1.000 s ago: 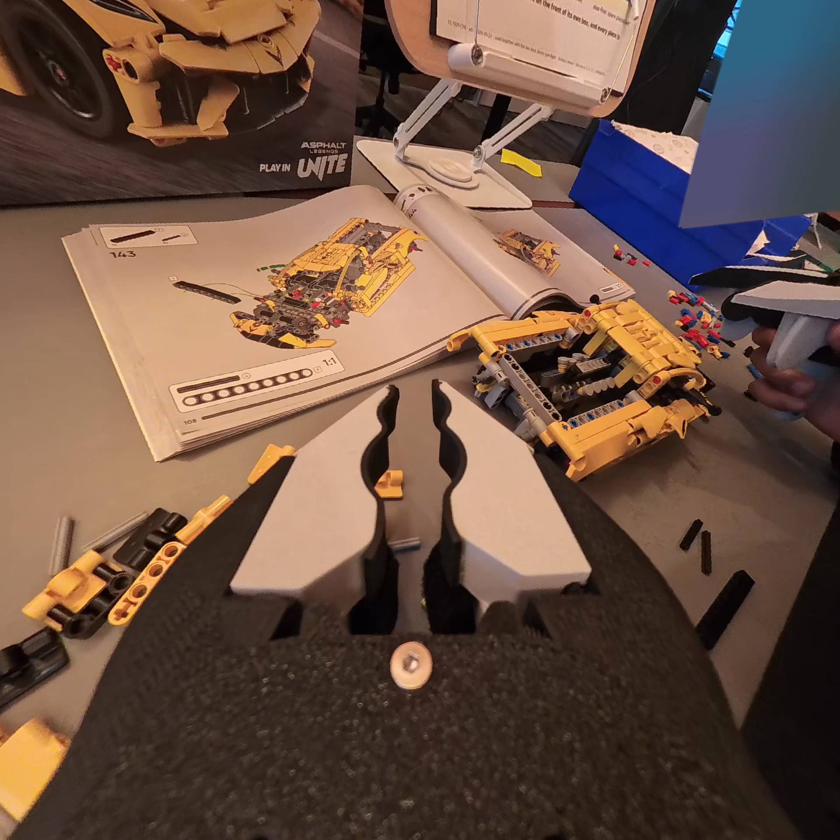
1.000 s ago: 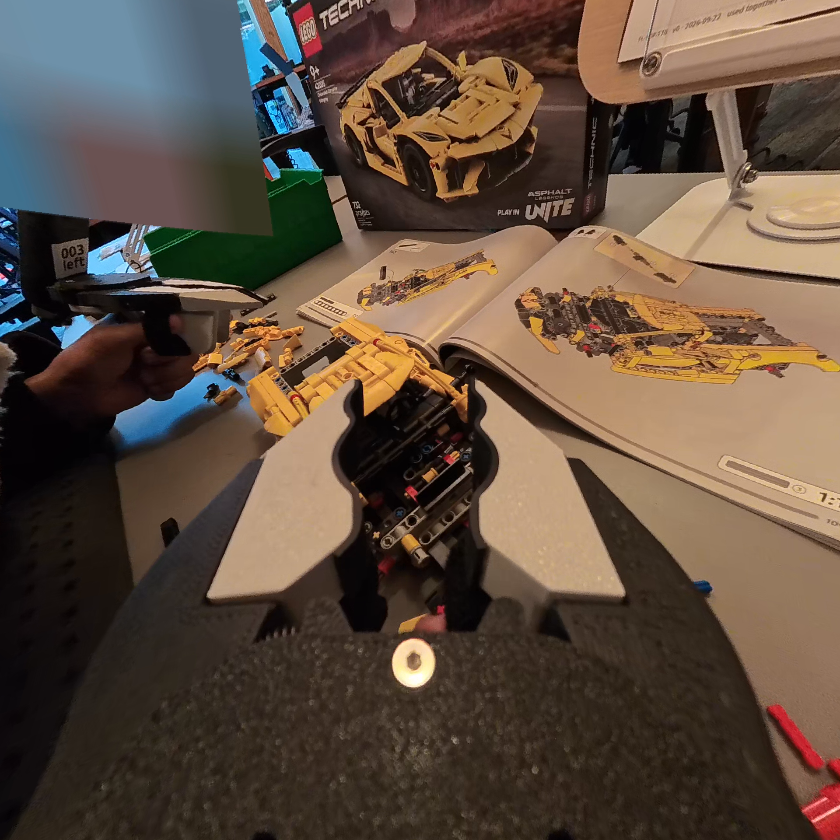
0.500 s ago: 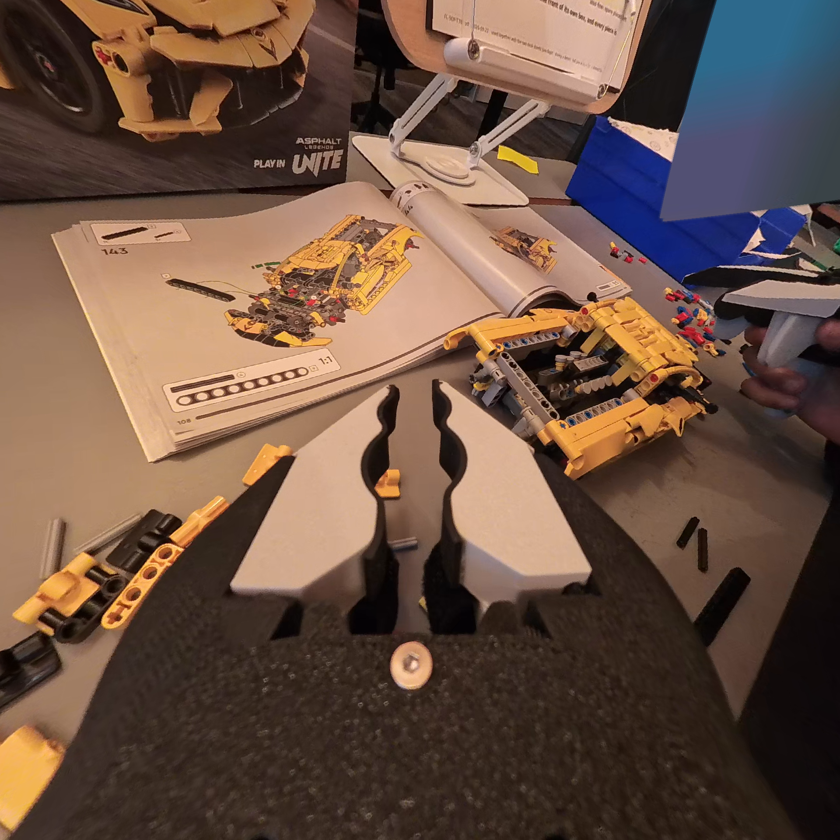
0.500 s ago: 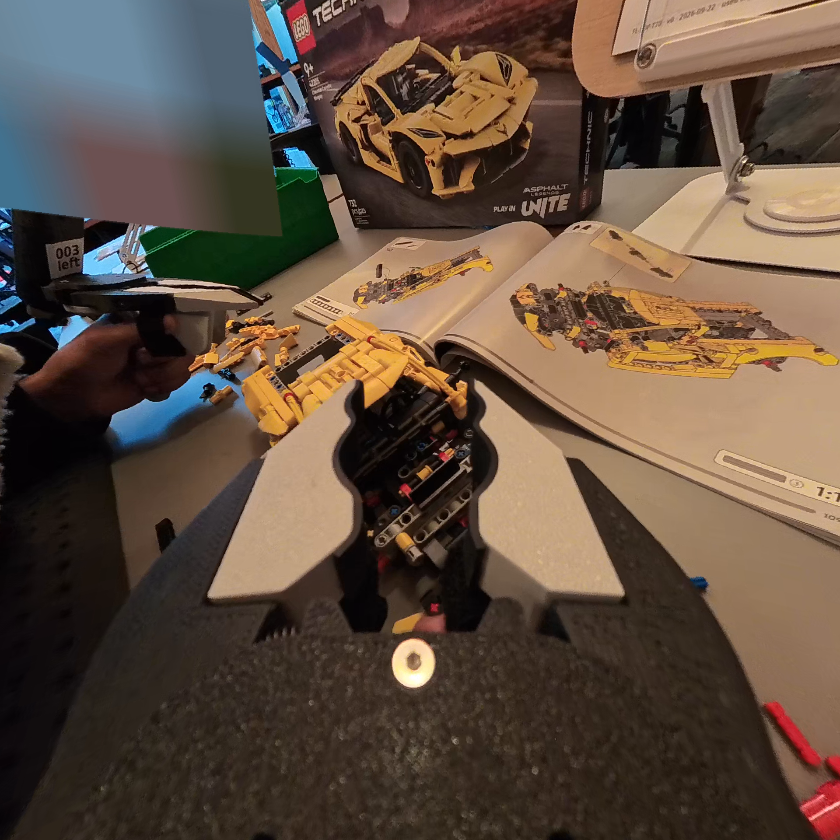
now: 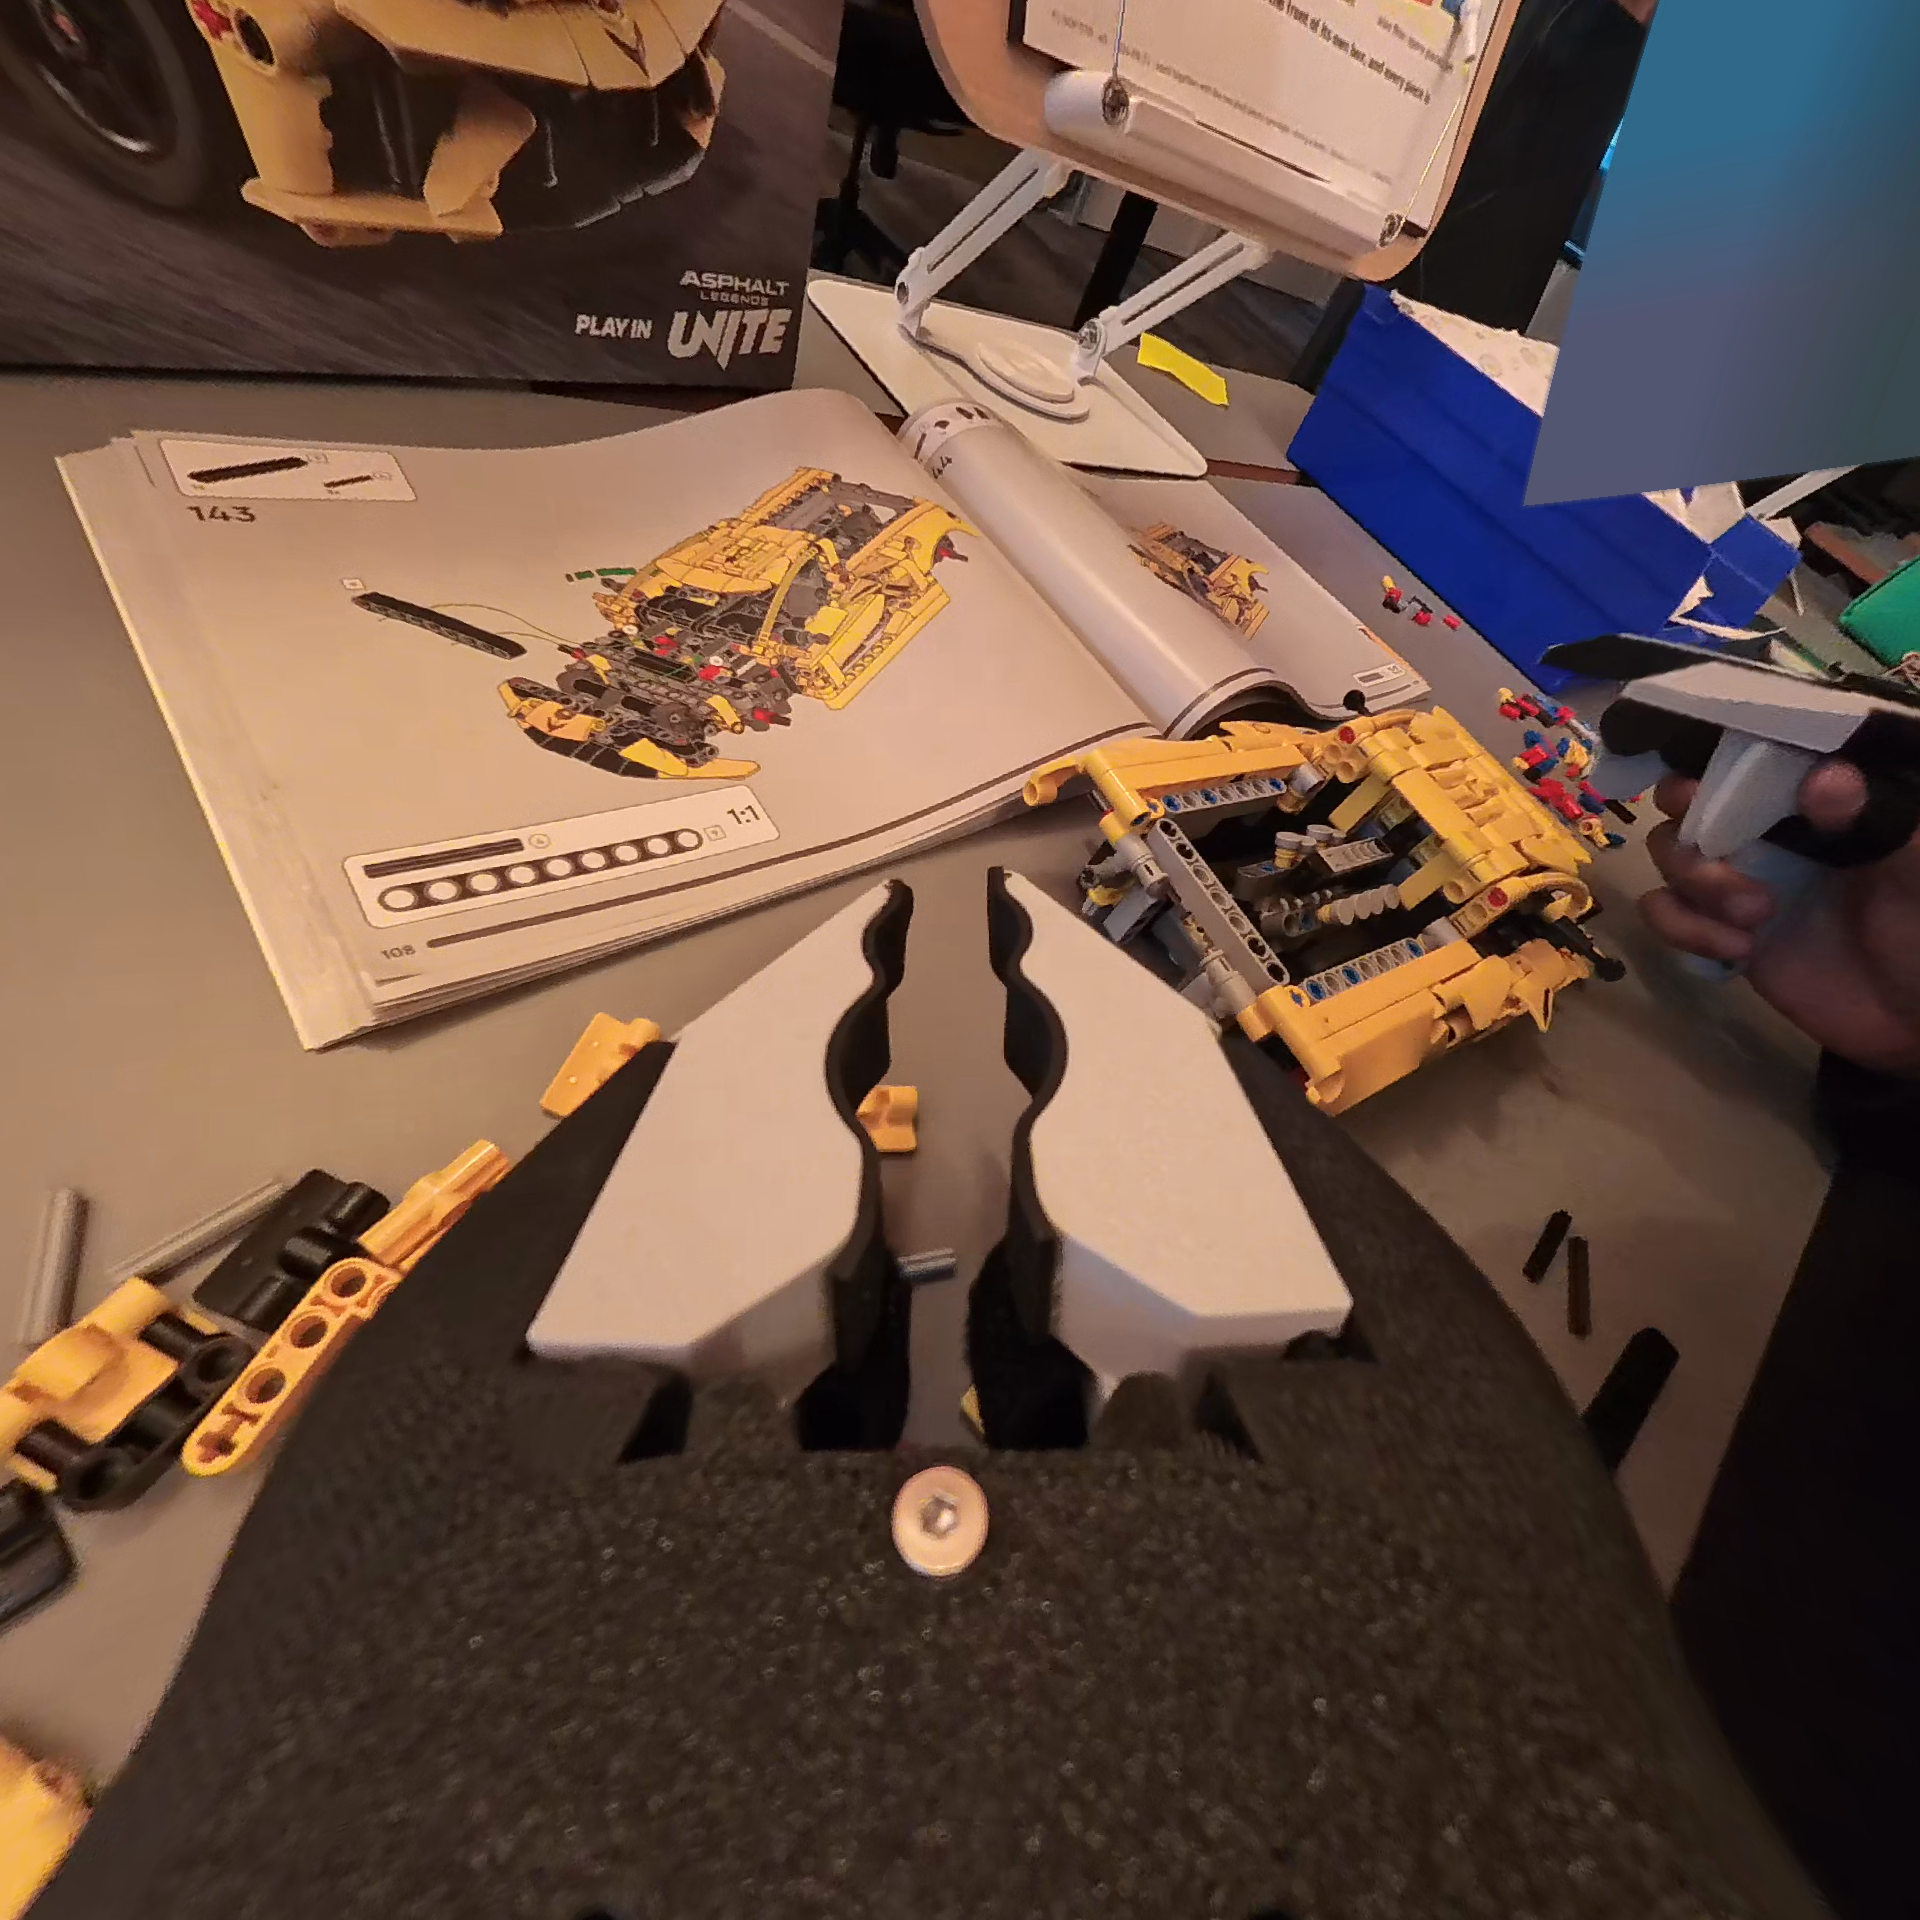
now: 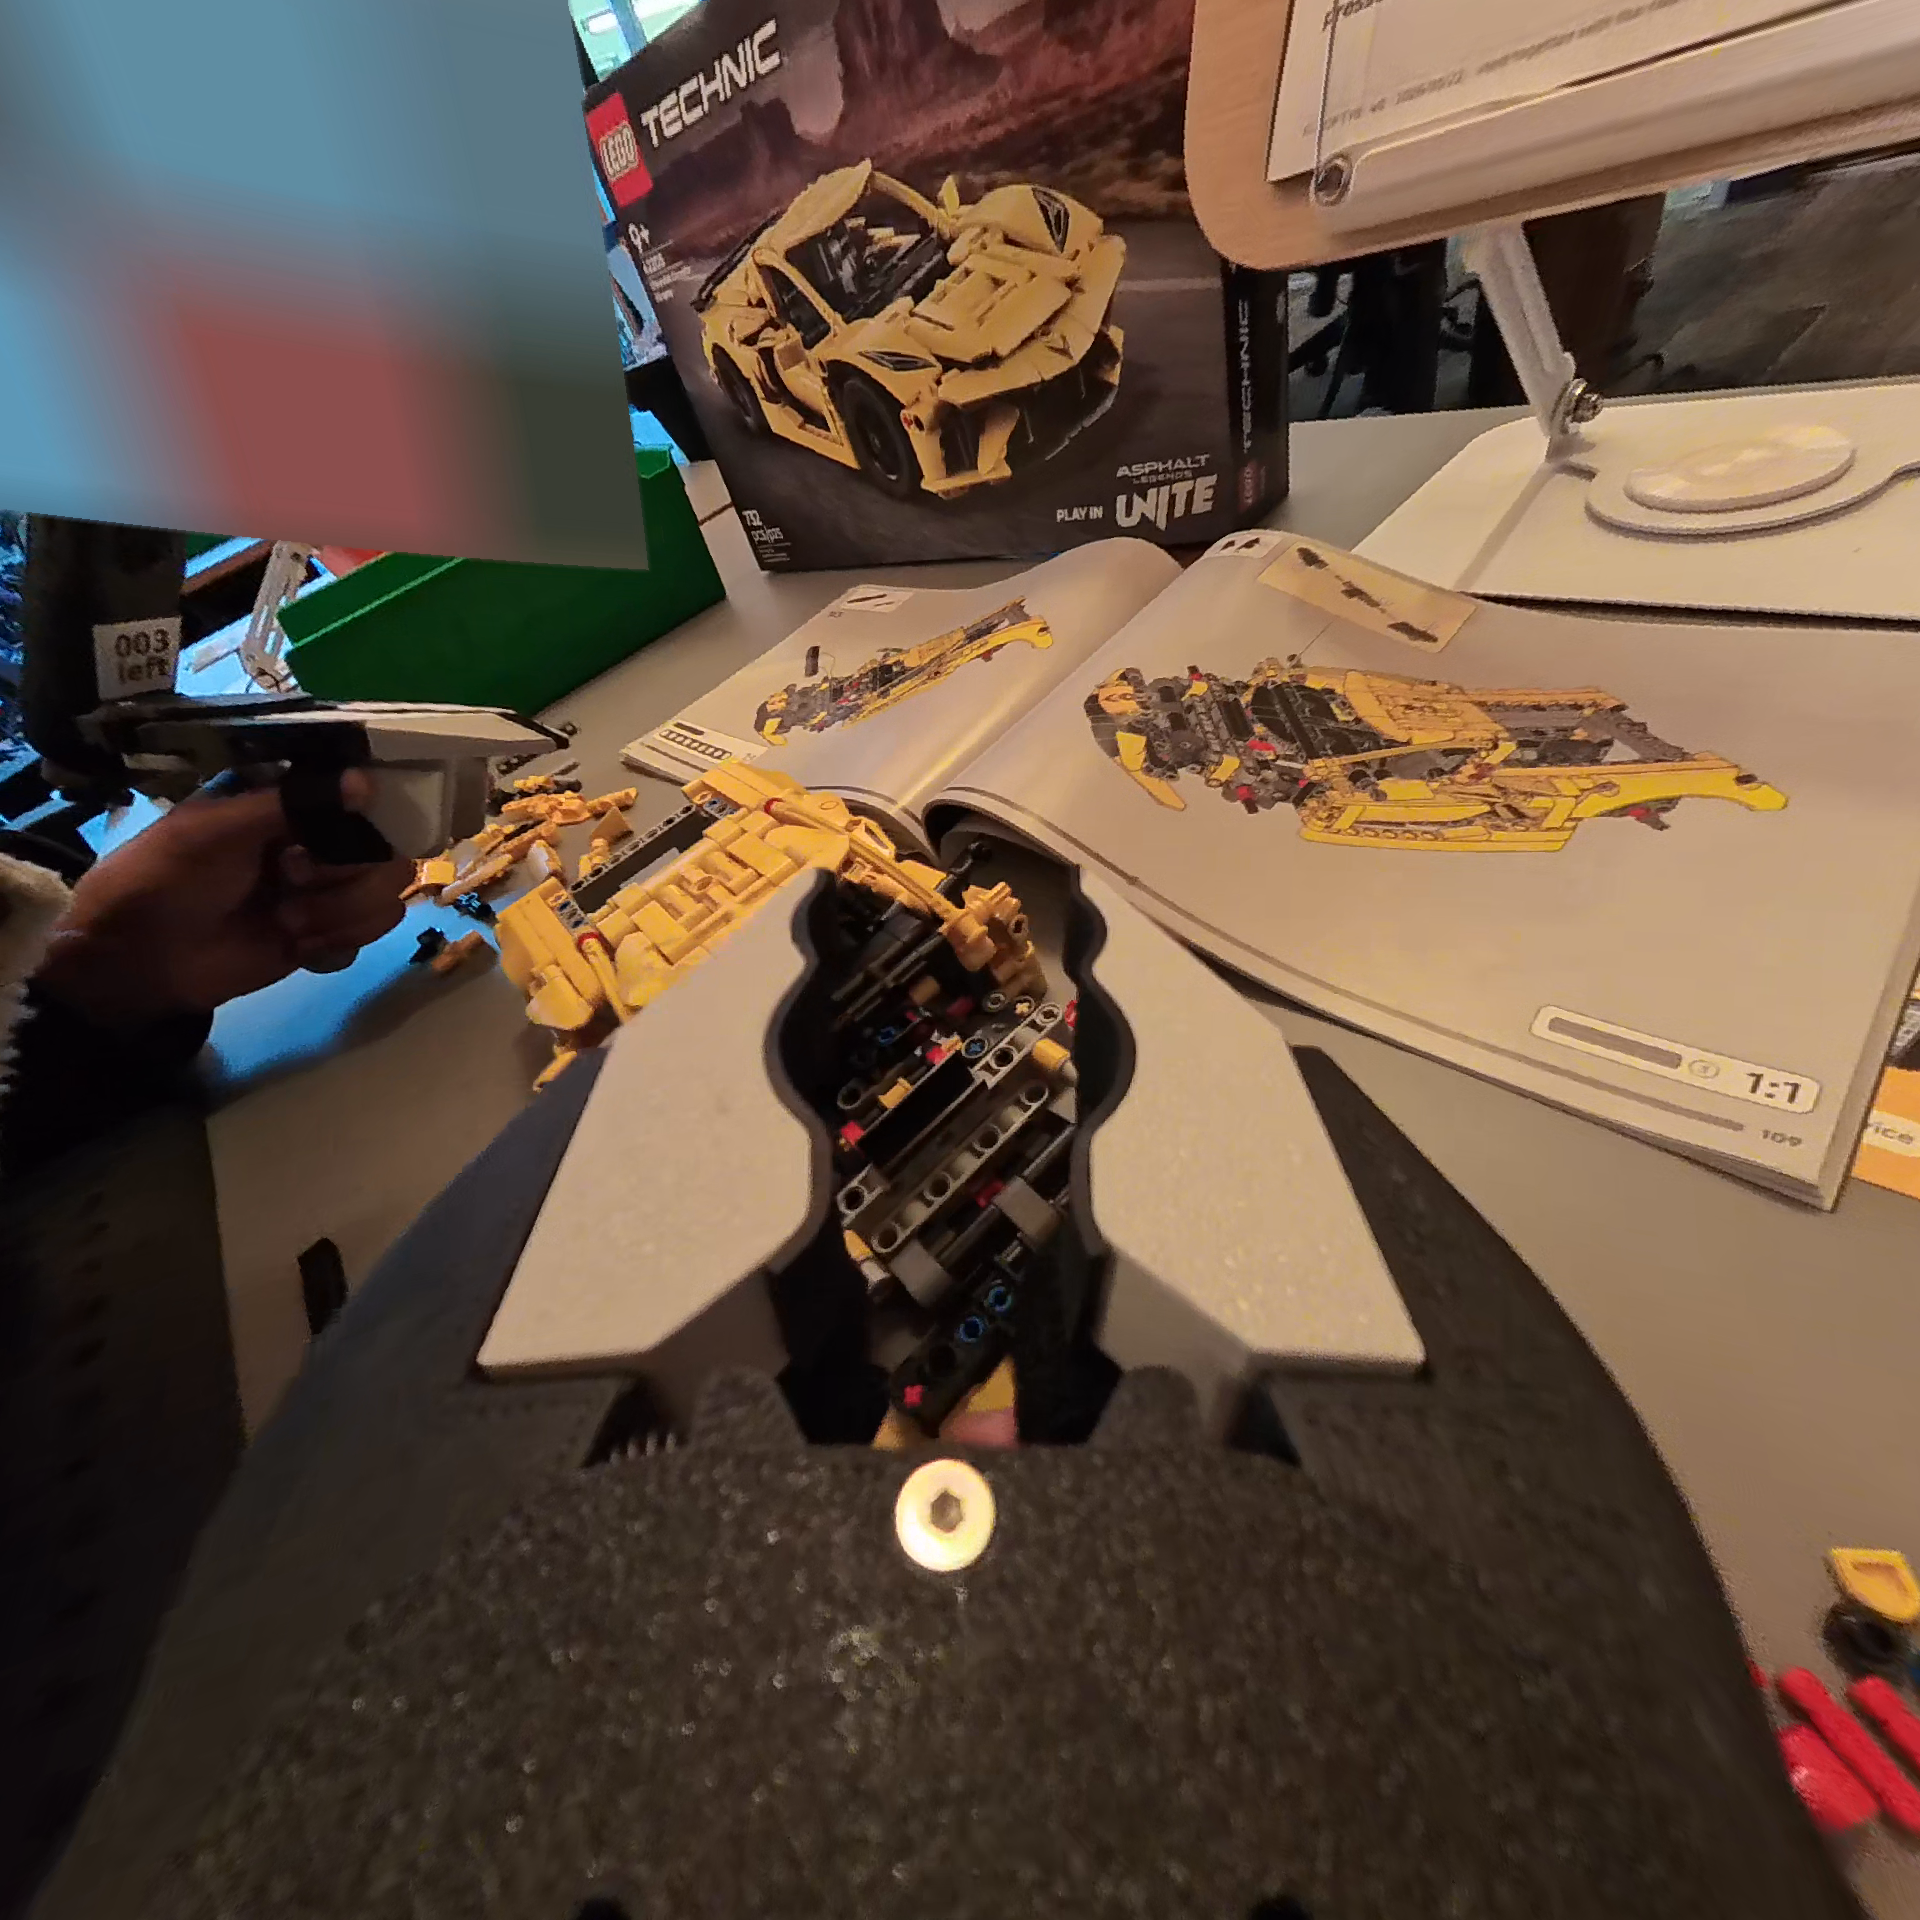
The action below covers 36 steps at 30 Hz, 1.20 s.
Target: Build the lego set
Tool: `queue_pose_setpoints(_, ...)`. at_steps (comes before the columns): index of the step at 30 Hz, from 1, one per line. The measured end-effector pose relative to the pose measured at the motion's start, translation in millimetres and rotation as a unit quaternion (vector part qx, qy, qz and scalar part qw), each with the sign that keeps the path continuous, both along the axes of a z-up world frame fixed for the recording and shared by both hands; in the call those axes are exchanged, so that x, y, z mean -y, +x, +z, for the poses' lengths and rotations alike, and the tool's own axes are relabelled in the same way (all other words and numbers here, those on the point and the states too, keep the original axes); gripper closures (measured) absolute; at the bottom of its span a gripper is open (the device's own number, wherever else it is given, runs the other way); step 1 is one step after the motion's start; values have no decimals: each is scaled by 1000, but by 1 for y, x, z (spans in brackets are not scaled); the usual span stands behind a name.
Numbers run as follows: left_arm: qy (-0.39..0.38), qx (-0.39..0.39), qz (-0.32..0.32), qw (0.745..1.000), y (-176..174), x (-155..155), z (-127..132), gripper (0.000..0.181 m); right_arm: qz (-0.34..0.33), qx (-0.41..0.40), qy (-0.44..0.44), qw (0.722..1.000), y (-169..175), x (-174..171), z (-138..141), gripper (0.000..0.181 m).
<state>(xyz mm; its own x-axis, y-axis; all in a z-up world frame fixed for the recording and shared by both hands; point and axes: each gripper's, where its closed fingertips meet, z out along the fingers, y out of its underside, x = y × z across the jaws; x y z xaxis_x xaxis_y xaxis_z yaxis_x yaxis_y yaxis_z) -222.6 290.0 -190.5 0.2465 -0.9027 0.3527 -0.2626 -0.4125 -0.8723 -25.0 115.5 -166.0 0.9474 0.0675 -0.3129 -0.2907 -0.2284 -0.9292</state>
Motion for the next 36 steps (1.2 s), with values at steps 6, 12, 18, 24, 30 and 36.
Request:
queue_pose_setpoints(6,18,-8,0,1000,0,2,-1,166,7,4,9,1000,-5,2,8,140)
queue_pose_setpoints(12,76,-8,-20,997,2,15,9,166,-27,54,41,997,8,19,37,142)
queue_pose_setpoints(18,146,-2,-91,985,7,57,17,166,-102,15,42,994,46,88,64,149)
queue_pose_setpoints(24,183,-11,-204,962,8,127,37,166,-28,-37,12,999,9,103,22,149)
queue_pose_setpoints(30,140,-125,-316,930,-7,198,-6,166,4,19,44,999,-14,99,24,147)
queue_pose_setpoints(36,136,-187,-340,912,-1,207,-28,166,24,42,31,998,-20,100,18,148)
